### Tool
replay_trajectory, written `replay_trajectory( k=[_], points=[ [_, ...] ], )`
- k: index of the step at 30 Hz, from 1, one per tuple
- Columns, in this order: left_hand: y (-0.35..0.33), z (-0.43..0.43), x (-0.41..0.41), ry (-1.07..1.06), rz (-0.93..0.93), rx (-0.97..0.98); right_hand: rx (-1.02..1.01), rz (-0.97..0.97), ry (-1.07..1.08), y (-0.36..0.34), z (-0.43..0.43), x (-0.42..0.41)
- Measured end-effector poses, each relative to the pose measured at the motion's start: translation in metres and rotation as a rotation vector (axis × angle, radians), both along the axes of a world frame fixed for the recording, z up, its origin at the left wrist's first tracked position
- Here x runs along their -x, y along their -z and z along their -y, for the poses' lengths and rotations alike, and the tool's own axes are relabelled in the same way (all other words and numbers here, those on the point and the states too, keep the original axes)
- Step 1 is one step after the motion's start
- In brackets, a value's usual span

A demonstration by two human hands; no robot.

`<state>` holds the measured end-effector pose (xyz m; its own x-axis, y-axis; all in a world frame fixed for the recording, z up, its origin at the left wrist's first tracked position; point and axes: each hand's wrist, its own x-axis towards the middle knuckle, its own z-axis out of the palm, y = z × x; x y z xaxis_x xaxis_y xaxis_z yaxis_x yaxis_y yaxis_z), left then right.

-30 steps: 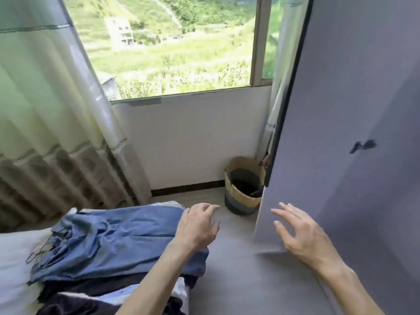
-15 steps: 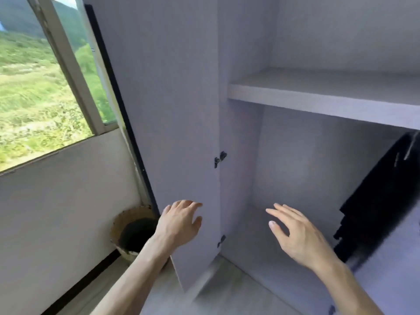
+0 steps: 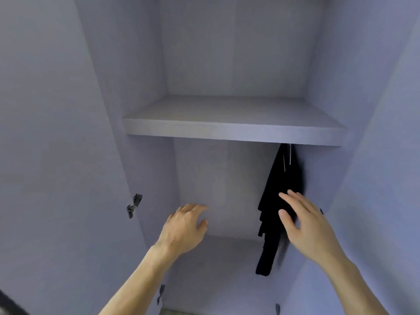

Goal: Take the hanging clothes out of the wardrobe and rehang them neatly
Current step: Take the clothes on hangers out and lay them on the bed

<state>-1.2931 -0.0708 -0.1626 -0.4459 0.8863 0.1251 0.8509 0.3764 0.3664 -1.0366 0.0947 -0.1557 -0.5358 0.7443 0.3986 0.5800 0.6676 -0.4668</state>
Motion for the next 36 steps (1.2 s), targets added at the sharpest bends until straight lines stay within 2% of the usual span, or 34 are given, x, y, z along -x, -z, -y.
replay_trajectory(
  k=[5, 9, 12, 15, 17, 23, 30, 32, 36],
  points=[
    [-0.002, -0.096, -0.011, 0.116, 0.132, -0.046, -0.137, -0.182, 0.149, -0.033, -0.076, 0.001],
    [0.002, -0.173, -0.023, 0.138, 0.501, -0.089, -0.287, -0.301, 0.225, -0.068, -0.147, 0.018],
    [0.01, -0.224, -0.034, 0.14, 0.765, -0.068, -0.415, -0.201, 0.296, -0.083, -0.2, 0.034],
    [0.025, -0.27, -0.048, 0.149, 0.902, -0.02, -0.555, -0.089, 0.351, -0.074, -0.246, 0.049],
    [0.038, -0.299, -0.057, 0.13, 0.967, -0.012, -0.677, -0.125, 0.386, -0.063, -0.268, 0.057],
    [0.066, -0.376, -0.084, 0.036, 0.987, -0.056, -0.989, -0.231, 0.474, -0.042, -0.304, 0.068],
    [0.06, -0.438, -0.098, -0.022, 0.723, -0.129, -1.07, -0.248, 0.479, -0.039, -0.311, 0.07],
    [0.063, -0.449, -0.096, -0.034, 0.748, -0.144, -1.078, -0.248, 0.478, -0.038, -0.312, 0.07],
    [0.058, -0.449, -0.09, -0.024, 0.919, -0.211, -1.088, -0.254, 0.484, -0.038, -0.314, 0.07]
  ],
)
